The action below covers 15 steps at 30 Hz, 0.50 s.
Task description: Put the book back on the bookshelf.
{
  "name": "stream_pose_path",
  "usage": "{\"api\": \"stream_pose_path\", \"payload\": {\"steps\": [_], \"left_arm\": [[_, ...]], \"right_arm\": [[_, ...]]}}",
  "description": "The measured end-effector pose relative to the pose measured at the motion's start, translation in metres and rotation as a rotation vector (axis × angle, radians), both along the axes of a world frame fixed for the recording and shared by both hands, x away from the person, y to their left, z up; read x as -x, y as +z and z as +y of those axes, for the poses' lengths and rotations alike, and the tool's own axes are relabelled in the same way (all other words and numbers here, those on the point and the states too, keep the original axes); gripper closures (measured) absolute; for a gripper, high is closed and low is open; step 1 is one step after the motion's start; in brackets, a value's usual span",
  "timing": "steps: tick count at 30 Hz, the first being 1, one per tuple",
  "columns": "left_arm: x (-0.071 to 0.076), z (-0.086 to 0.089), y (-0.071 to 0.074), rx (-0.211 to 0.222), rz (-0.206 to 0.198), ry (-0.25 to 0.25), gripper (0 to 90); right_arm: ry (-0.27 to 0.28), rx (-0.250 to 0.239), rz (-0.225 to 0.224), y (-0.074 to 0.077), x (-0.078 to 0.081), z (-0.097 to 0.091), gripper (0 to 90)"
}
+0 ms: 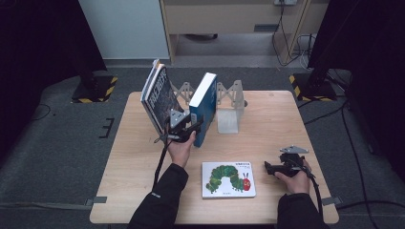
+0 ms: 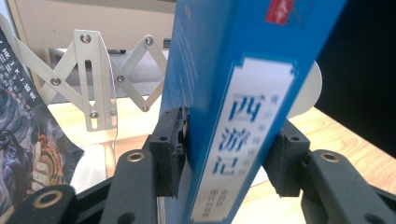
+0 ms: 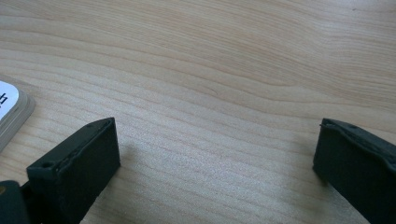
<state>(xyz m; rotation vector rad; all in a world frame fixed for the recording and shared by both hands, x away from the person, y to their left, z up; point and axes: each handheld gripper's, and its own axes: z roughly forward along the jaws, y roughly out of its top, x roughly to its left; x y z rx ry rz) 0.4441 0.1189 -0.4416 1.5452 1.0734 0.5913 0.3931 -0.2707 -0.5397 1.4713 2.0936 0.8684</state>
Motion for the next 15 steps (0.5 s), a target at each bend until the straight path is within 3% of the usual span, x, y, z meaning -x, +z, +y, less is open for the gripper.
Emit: {"api": "stream_pose_path", "payload": {"steps": [7, 15], "left_arm": [[0.000, -0.001, 0.000, -0.004, 0.002, 0.000, 54.0], [-0.006, -0.012, 0.002, -0.014, 0.011, 0.036, 55.0]], "right_arm": [[0.000, 0.000, 0.000, 0.000, 0.000, 0.000, 0.5], [0.001, 0.002, -0.001, 0.000, 0.000, 0.001, 0.5]]}}
